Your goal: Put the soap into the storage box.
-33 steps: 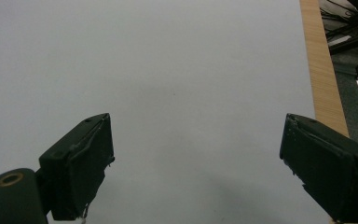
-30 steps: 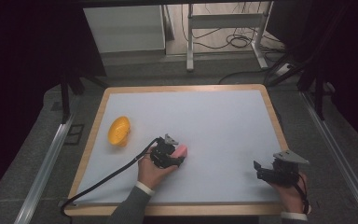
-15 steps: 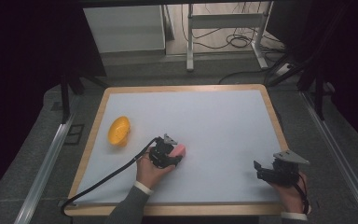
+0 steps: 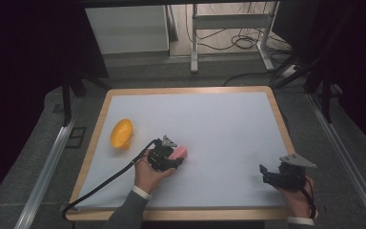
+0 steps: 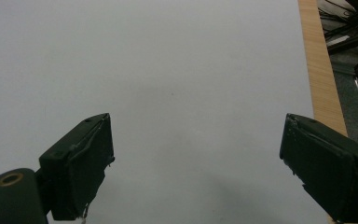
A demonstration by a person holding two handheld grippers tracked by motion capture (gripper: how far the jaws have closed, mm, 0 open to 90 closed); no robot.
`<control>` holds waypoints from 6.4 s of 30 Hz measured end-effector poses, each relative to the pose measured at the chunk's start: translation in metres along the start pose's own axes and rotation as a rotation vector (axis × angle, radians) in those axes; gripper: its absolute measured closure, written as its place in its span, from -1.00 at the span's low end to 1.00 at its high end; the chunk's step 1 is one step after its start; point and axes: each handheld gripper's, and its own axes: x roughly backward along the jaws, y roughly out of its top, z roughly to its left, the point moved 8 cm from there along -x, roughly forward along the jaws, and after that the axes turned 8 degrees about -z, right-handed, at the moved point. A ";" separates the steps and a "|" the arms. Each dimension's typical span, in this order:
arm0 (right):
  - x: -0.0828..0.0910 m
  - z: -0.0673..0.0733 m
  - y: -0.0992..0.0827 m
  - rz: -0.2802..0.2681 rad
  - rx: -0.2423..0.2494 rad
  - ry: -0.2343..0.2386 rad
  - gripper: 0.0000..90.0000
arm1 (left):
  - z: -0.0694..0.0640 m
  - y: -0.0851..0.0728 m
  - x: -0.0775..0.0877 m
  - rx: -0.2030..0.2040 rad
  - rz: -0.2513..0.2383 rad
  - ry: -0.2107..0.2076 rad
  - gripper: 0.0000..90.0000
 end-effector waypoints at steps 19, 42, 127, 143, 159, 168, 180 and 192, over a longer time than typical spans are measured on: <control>0.001 0.000 0.000 0.003 0.001 -0.001 -0.79 | 0.026 -0.005 0.027 0.053 -0.038 0.019 0.34; -0.002 0.003 -0.002 0.006 0.016 0.004 -0.77 | 0.045 -0.002 0.047 0.071 -0.067 0.049 0.34; -0.001 0.001 -0.003 0.013 -0.001 -0.007 -0.77 | 0.148 -0.014 0.111 0.222 -0.134 0.241 0.34; -0.002 0.002 -0.003 0.018 0.003 -0.004 -0.77 | 0.169 -0.012 0.102 0.257 -0.133 0.244 0.34; -0.001 0.001 -0.004 0.018 0.005 -0.006 -0.77 | 0.189 -0.014 0.095 0.282 -0.123 0.284 0.34; -0.002 0.002 -0.004 0.020 0.005 -0.006 -0.77 | 0.194 -0.021 0.087 0.297 -0.108 0.299 0.34; -0.002 0.002 -0.005 0.023 0.012 -0.004 -0.77 | 0.195 -0.031 0.076 0.306 -0.094 0.298 0.33; -0.003 0.002 -0.005 0.025 0.014 -0.004 -0.77 | 0.181 -0.019 0.102 0.269 -0.196 0.281 -0.26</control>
